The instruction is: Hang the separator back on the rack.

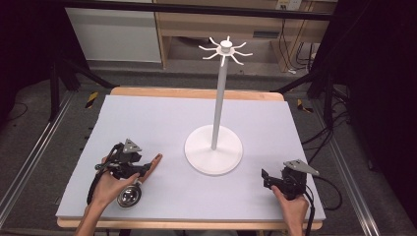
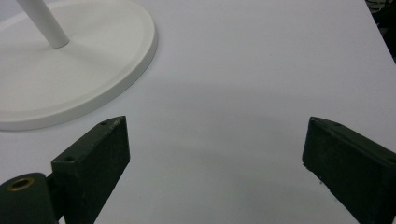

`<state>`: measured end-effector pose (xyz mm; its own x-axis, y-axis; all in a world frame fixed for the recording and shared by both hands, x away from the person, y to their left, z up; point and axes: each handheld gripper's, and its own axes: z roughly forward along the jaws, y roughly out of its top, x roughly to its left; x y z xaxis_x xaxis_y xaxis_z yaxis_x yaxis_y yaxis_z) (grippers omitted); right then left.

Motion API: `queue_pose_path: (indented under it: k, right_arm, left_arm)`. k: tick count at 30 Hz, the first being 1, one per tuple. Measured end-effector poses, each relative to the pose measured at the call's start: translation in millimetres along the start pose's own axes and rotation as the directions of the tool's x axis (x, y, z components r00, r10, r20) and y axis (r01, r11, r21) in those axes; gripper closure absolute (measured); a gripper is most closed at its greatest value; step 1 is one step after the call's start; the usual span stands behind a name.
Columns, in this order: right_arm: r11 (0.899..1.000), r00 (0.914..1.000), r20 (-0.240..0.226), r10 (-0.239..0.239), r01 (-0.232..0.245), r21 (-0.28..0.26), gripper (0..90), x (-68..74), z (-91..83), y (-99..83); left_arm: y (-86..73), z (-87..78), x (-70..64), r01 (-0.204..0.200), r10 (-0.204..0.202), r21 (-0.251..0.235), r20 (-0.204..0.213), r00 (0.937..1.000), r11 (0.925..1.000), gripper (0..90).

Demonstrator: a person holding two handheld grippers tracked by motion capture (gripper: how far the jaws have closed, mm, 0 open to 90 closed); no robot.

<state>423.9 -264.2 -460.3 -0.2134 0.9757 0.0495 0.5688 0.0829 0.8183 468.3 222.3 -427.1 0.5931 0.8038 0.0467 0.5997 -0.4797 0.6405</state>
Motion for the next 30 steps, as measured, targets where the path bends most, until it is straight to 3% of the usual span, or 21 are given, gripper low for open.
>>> queue_pose_path:
  k: [6, 11, 22, 30]
  right_arm:
    - [1.000, 1.0000, -0.003, 0.006, -0.006, 0.007, 7.9, -0.1, 0.1, -0.2]
    - [1.000, 1.0000, -0.005, 0.002, -0.002, 0.010, 7.9, -0.2, 0.6, -0.5]
    - [1.000, 1.0000, -0.008, -0.001, 0.002, 0.021, 7.9, -0.7, 1.9, -0.7]
    - [1.000, 0.9999, -0.012, -0.001, 0.001, 0.026, 7.9, -0.9, 2.4, -0.6]
  left_arm:
    - [-1.5, 8.3, -1.9, -0.013, 0.013, 0.051, 0.008, 0.9999, 0.9986, 48.6]
    - [-2.8, 12.6, -2.9, -0.016, 0.015, 0.064, 0.016, 0.9998, 0.9978, 52.9]
    - [-2.2, 28.7, -8.5, -0.041, 0.041, 0.146, 0.002, 0.9992, 0.9885, 59.7]
    - [-2.4, 30.3, -6.6, -0.026, 0.023, 0.188, 0.019, 0.9996, 0.9818, 63.1]
